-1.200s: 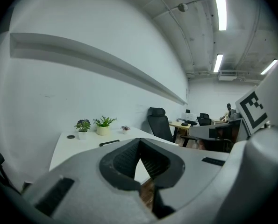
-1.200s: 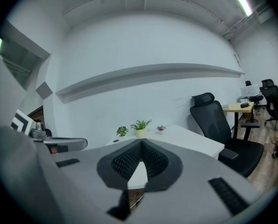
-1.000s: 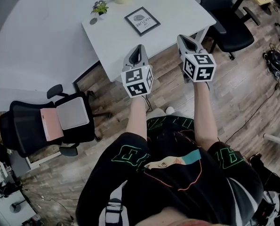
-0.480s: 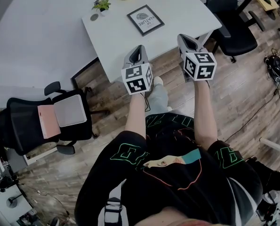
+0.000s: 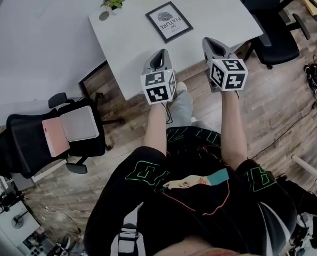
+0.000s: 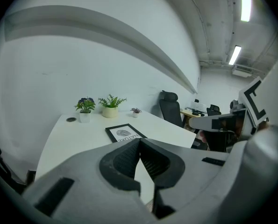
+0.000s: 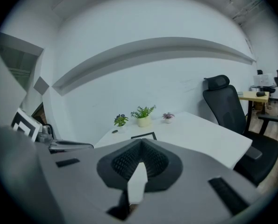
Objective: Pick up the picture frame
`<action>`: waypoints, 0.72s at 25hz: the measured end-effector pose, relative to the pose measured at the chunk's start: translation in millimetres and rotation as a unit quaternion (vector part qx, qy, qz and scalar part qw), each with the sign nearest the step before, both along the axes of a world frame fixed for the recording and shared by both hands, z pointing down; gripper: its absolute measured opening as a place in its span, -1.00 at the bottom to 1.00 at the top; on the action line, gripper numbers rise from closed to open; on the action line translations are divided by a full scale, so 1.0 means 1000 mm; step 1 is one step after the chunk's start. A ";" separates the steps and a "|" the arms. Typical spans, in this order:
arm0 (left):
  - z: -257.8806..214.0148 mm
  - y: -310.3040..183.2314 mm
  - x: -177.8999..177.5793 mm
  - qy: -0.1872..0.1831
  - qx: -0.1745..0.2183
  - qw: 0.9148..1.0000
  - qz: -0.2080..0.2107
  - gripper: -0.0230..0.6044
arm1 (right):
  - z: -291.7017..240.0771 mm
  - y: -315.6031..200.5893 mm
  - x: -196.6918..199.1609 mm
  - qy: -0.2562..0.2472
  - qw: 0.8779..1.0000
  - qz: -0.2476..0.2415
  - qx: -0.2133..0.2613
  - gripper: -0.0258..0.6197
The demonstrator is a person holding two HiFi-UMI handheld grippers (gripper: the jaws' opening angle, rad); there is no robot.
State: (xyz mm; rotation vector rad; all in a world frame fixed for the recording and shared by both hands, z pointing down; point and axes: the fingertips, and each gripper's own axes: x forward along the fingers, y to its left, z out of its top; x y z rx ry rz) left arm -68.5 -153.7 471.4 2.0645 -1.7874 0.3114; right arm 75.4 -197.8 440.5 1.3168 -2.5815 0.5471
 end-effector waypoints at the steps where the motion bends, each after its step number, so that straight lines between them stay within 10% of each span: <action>1: 0.005 -0.005 -0.002 0.000 -0.006 1.000 -0.002 -0.90 | 0.005 -0.005 -0.003 -0.001 1.000 -0.002 -0.006 -0.91; 18: 0.067 -0.079 -0.036 -0.006 -0.081 0.996 -0.036 -0.90 | 0.074 -0.086 -0.045 0.010 0.996 -0.029 -0.079 -0.91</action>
